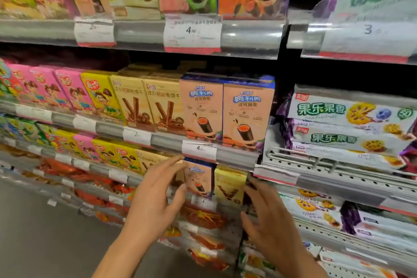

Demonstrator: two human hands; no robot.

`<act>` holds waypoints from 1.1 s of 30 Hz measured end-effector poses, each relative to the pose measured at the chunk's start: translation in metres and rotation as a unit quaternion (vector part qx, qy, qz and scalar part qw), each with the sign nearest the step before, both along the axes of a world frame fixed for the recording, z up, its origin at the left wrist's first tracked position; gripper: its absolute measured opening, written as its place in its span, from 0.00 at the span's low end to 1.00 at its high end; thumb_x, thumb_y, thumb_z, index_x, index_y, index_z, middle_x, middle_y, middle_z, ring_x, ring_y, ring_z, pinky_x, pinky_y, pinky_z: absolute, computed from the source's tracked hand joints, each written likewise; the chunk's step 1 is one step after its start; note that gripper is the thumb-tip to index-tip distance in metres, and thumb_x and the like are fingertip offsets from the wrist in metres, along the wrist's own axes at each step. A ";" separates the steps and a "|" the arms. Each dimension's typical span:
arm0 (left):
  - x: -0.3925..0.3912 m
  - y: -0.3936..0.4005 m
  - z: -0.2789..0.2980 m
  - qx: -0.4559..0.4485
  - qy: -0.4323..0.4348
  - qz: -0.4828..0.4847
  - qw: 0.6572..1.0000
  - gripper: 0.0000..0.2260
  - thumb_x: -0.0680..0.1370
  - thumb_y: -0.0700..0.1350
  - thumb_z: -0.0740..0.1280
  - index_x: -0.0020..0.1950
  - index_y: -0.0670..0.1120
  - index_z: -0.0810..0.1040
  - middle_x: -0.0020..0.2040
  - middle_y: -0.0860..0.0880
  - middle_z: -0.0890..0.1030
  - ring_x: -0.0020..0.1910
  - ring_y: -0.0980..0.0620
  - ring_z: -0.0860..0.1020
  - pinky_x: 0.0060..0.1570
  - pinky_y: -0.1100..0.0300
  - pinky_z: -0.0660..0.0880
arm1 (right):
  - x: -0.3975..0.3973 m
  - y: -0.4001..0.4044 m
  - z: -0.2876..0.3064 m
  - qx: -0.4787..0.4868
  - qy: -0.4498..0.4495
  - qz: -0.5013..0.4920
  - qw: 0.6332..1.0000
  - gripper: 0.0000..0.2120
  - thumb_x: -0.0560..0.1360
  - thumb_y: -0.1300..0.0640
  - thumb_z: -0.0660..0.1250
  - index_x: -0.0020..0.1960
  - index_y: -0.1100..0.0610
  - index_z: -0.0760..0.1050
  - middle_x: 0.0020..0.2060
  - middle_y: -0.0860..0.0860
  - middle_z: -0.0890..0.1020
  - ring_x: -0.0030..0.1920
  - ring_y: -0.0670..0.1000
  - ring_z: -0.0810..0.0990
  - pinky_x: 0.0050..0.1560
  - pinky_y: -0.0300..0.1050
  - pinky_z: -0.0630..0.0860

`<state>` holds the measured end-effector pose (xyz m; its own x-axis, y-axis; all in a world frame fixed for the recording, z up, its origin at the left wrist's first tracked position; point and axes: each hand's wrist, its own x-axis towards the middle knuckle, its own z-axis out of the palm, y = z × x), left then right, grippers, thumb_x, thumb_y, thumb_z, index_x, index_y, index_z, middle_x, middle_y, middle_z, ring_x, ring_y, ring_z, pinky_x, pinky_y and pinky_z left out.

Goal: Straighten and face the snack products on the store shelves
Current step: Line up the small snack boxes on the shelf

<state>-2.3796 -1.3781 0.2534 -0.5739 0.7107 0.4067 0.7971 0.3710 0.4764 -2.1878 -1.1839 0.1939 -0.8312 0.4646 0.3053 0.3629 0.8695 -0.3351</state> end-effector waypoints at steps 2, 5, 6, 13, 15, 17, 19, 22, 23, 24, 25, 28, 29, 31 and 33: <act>-0.018 0.005 -0.004 0.025 0.036 -0.020 0.999 0.19 0.80 0.53 0.62 0.71 0.54 0.75 0.74 0.61 0.70 0.75 0.62 0.64 0.73 0.58 0.63 | -0.015 0.000 -0.004 0.066 -0.033 -0.019 0.997 0.28 0.75 0.43 0.61 0.71 0.56 0.74 0.69 0.51 0.75 0.69 0.55 0.74 0.71 0.48 0.71; -0.045 0.008 -0.010 0.059 0.090 -0.063 0.992 0.19 0.80 0.49 0.63 0.70 0.49 0.77 0.73 0.54 0.73 0.75 0.51 0.67 0.75 0.48 0.65 | -0.031 -0.008 -0.012 0.046 -0.014 -0.052 0.998 0.32 0.75 0.48 0.68 0.76 0.57 0.68 0.71 0.52 0.72 0.69 0.55 0.71 0.71 0.48 0.69; -0.053 0.007 -0.012 0.063 0.106 -0.078 0.989 0.19 0.80 0.49 0.63 0.70 0.48 0.77 0.73 0.52 0.73 0.75 0.49 0.68 0.75 0.46 0.65 | -0.035 -0.013 -0.015 0.053 -0.020 -0.060 0.997 0.34 0.74 0.49 0.68 0.77 0.57 0.65 0.72 0.52 0.71 0.70 0.55 0.69 0.73 0.48 0.66; -0.111 0.003 -0.018 0.077 0.153 -0.125 0.977 0.21 0.78 0.51 0.63 0.69 0.44 0.77 0.73 0.47 0.74 0.73 0.44 0.71 0.70 0.35 0.66 | -0.061 -0.042 -0.026 0.078 -0.065 -0.164 0.981 0.39 0.69 0.51 0.74 0.77 0.60 0.66 0.67 0.56 0.72 0.67 0.60 0.71 0.64 0.59 0.77; -0.121 0.003 -0.025 0.098 0.159 -0.141 0.972 0.20 0.78 0.50 0.63 0.69 0.45 0.77 0.72 0.47 0.75 0.73 0.44 0.72 0.73 0.37 0.64 | -0.069 -0.046 -0.027 0.083 -0.062 -0.201 0.974 0.40 0.63 0.54 0.79 0.73 0.61 0.71 0.63 0.59 0.73 0.62 0.62 0.72 0.56 0.60 0.81; -0.125 0.004 -0.031 0.119 0.146 -0.165 0.968 0.20 0.77 0.48 0.64 0.68 0.46 0.77 0.72 0.48 0.75 0.73 0.45 0.72 0.73 0.37 0.63 | -0.077 -0.050 -0.031 0.085 -0.055 -0.233 0.967 0.38 0.61 0.57 0.80 0.69 0.63 0.74 0.64 0.61 0.72 0.62 0.63 0.73 0.55 0.60 0.81; -0.128 0.006 -0.036 0.123 0.143 -0.181 0.965 0.20 0.76 0.47 0.64 0.67 0.44 0.79 0.72 0.47 0.75 0.74 0.45 0.71 0.74 0.37 0.63 | -0.082 -0.052 -0.033 0.084 -0.063 -0.248 0.963 0.34 0.62 0.59 0.80 0.66 0.63 0.74 0.67 0.61 0.72 0.65 0.65 0.73 0.60 0.62 0.79; -0.127 0.005 -0.037 0.087 0.143 -0.186 0.968 0.23 0.77 0.49 0.65 0.71 0.45 0.76 0.74 0.47 0.72 0.77 0.44 0.66 0.77 0.39 0.56 | -0.081 -0.056 -0.031 0.094 -0.070 -0.249 0.962 0.30 0.62 0.65 0.80 0.62 0.61 0.74 0.68 0.60 0.74 0.68 0.63 0.73 0.64 0.60 0.77; -0.126 0.004 -0.037 0.070 0.139 -0.185 0.970 0.25 0.77 0.50 0.66 0.74 0.45 0.73 0.75 0.47 0.70 0.78 0.44 0.64 0.78 0.39 0.55 | -0.080 -0.058 -0.027 0.098 -0.073 -0.247 0.961 0.29 0.62 0.65 0.80 0.61 0.60 0.74 0.67 0.59 0.74 0.67 0.62 0.74 0.63 0.58 0.77; -0.124 0.003 -0.038 0.057 0.136 -0.185 0.972 0.28 0.77 0.52 0.66 0.76 0.45 0.70 0.76 0.48 0.68 0.79 0.45 0.62 0.78 0.39 0.53 | -0.080 -0.059 -0.024 0.102 -0.077 -0.248 0.960 0.29 0.61 0.66 0.80 0.60 0.59 0.75 0.66 0.57 0.75 0.65 0.60 0.75 0.60 0.55 0.78; -0.122 0.002 -0.038 0.049 0.135 -0.183 0.972 0.30 0.77 0.53 0.65 0.78 0.45 0.67 0.77 0.48 0.67 0.80 0.45 0.61 0.79 0.39 0.53 | -0.079 -0.059 -0.021 0.102 -0.079 -0.249 0.960 0.29 0.61 0.65 0.80 0.59 0.57 0.75 0.65 0.55 0.75 0.63 0.59 0.75 0.56 0.53 0.80; -0.117 0.000 -0.039 0.014 0.154 -0.173 0.973 0.33 0.78 0.56 0.63 0.80 0.43 0.64 0.78 0.46 0.66 0.80 0.43 0.61 0.77 0.35 0.57 | -0.075 -0.059 -0.017 0.085 -0.072 -0.255 0.960 0.32 0.61 0.65 0.80 0.62 0.53 0.74 0.61 0.52 0.74 0.56 0.55 0.76 0.45 0.47 0.80; -0.114 0.000 -0.038 -0.007 0.154 -0.168 0.974 0.33 0.78 0.57 0.61 0.80 0.43 0.64 0.78 0.46 0.66 0.79 0.42 0.62 0.76 0.35 0.58 | -0.072 -0.060 -0.016 0.082 -0.068 -0.257 0.961 0.33 0.61 0.65 0.80 0.63 0.53 0.74 0.60 0.51 0.74 0.54 0.55 0.77 0.44 0.46 0.80; -0.111 0.002 -0.032 -0.055 0.148 -0.146 0.977 0.34 0.77 0.58 0.59 0.80 0.44 0.64 0.78 0.46 0.66 0.79 0.42 0.63 0.76 0.36 0.58 | -0.067 -0.061 -0.016 0.078 -0.058 -0.258 0.961 0.34 0.59 0.65 0.82 0.62 0.53 0.75 0.55 0.50 0.74 0.51 0.54 0.77 0.40 0.45 0.78; -0.109 0.003 -0.027 -0.082 0.150 -0.124 0.977 0.35 0.76 0.58 0.60 0.81 0.46 0.63 0.79 0.47 0.65 0.79 0.43 0.62 0.77 0.37 0.58 | -0.062 -0.062 -0.015 0.077 -0.052 -0.251 0.964 0.31 0.58 0.64 0.81 0.59 0.53 0.76 0.52 0.50 0.74 0.49 0.54 0.77 0.37 0.44 0.76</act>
